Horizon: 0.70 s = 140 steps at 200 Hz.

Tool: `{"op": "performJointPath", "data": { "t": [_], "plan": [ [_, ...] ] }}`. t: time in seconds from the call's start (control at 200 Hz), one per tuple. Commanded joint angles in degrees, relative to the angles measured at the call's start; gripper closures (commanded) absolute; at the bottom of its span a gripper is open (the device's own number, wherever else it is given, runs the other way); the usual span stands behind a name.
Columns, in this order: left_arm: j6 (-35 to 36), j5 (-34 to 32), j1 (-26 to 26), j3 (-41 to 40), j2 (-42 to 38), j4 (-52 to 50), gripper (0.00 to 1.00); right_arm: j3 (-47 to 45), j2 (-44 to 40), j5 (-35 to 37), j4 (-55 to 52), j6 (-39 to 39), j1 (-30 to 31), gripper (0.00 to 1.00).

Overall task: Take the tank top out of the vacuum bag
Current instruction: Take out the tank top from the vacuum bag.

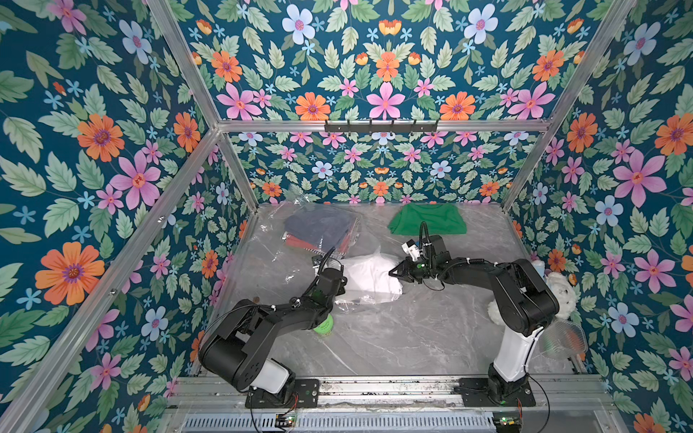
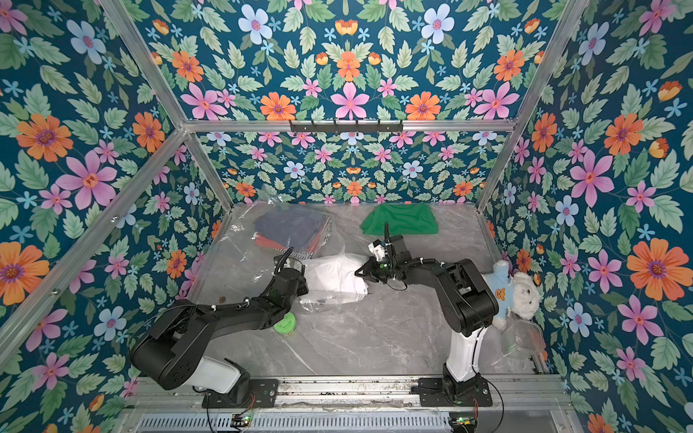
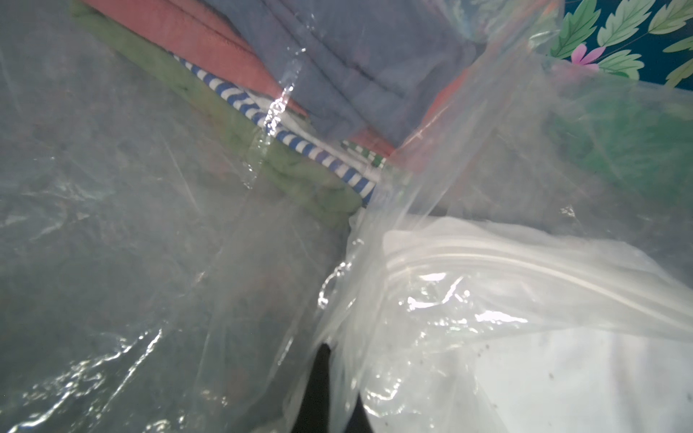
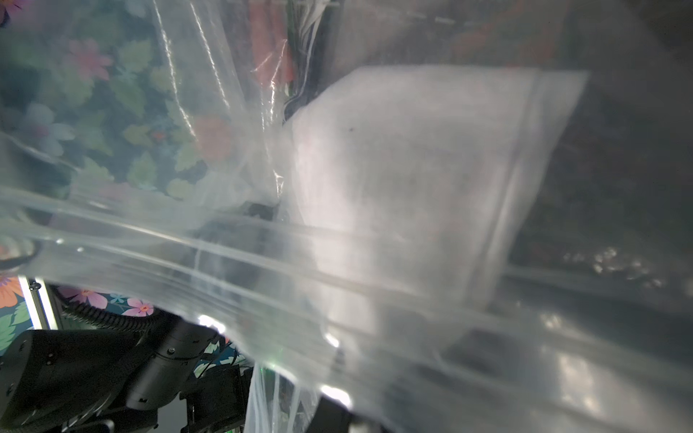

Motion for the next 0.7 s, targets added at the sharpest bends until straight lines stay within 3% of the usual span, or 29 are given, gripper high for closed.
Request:
{"op": "performJointPath", "data": {
  "t": [0.0,0.02,0.085,0.205,0.47,0.695],
  "plan": [
    [-0.12,-1.29,0.04,0.43,0.58,-1.33,1.00,0.29,-1.23,2.44,-2.79,-2.41,-0.19,1.00],
    [-0.02,-1.09,0.05,0.59,0.81,-1.34,1.00,0.29,-1.22,2.42,-2.77,-2.52,-0.20,1.00],
    [0.09,-0.25,0.04,1.06,1.61,-1.21,1.00,0.03,-0.75,2.15,-2.24,-2.31,-0.19,0.78],
    [-0.39,1.11,0.04,1.26,3.04,0.17,1.00,-0.36,1.76,0.52,-0.05,-0.34,-0.12,0.54],
    [-1.39,2.48,0.04,0.73,5.77,2.48,1.00,-0.44,5.77,-1.87,4.11,1.88,0.18,0.52],
    [-2.02,3.91,0.04,0.91,7.72,3.92,1.00,2.98,7.29,-1.91,1.12,-1.20,3.20,0.52]
  ]
}}
